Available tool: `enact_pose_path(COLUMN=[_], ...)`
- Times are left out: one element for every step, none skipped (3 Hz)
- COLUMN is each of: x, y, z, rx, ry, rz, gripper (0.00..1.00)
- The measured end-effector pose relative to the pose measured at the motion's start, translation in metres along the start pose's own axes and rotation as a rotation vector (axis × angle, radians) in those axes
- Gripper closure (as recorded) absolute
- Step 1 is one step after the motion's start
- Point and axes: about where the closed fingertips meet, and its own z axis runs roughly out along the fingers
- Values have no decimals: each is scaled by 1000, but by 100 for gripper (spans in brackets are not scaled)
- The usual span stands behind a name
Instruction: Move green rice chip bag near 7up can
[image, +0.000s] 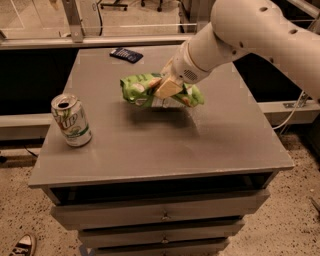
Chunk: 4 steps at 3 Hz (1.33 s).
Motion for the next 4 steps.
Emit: enact_pose_path(x=[-23, -38, -43, -44], y=[26, 46, 58, 66], z=[10, 22, 34, 45], rx=[-45, -84, -105, -119], ry=[-43, -72, -62, -54], rz=[-21, -32, -36, -29], gripper=[100, 100, 84, 60])
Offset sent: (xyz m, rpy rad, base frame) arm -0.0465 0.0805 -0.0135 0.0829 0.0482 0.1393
